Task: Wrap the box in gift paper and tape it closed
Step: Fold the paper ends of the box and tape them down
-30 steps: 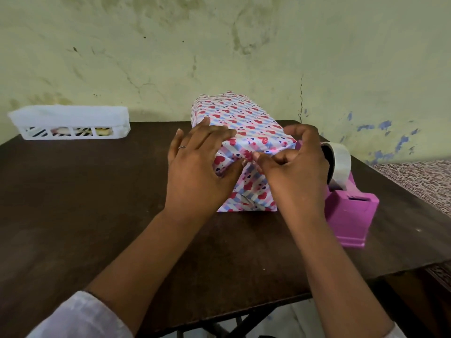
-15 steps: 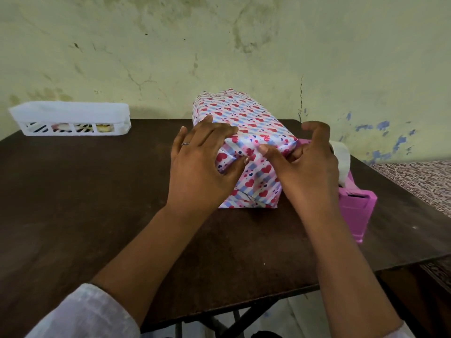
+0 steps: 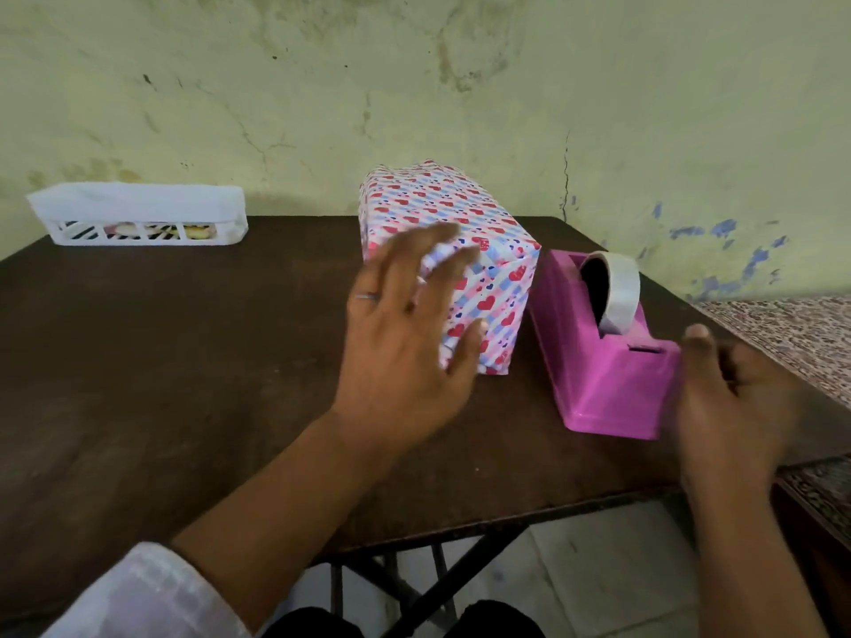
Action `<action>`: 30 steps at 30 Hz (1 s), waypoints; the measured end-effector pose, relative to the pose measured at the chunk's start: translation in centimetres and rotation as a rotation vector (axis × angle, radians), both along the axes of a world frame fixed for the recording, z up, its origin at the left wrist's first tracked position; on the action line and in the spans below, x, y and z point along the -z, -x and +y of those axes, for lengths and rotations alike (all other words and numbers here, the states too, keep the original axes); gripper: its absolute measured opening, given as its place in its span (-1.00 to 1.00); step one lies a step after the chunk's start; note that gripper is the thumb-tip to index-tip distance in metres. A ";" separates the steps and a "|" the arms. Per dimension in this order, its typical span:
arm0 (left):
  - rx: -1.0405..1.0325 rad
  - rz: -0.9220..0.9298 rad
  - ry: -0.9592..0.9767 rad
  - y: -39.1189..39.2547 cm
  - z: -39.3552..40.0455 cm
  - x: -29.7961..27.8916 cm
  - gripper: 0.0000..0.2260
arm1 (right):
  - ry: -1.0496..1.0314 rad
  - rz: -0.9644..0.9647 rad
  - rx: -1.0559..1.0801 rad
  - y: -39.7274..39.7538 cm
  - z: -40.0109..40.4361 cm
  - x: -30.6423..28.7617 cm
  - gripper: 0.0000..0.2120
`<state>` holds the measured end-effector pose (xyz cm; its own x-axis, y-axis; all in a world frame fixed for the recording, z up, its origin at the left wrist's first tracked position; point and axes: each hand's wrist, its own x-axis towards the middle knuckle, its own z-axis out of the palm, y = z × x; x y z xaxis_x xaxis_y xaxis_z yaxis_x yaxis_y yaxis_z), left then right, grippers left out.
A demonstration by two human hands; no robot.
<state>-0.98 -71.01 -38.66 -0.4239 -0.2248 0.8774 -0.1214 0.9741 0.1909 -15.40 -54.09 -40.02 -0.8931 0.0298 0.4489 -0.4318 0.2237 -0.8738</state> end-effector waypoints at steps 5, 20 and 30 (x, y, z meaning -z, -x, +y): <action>0.214 -0.424 -0.325 2.8 6.7 1.1 -0.60 | 0.164 -0.376 -0.334 0.3 -0.6 -1.0 -0.84; 0.170 -0.262 -0.461 6.5 8.3 3.7 -0.66 | 0.556 -0.289 -0.398 0.5 -0.7 -3.7 -0.71; 0.147 -0.263 -0.490 6.5 8.7 3.5 -0.65 | 0.487 -0.291 -0.245 -1.3 0.3 -0.5 -0.69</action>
<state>-7.51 -62.31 -42.17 -0.6713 -0.5008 0.5464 -0.0956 0.7895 0.6062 -14.06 -53.77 -39.48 -0.9838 -0.0512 0.1717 -0.1482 -0.3064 -0.9403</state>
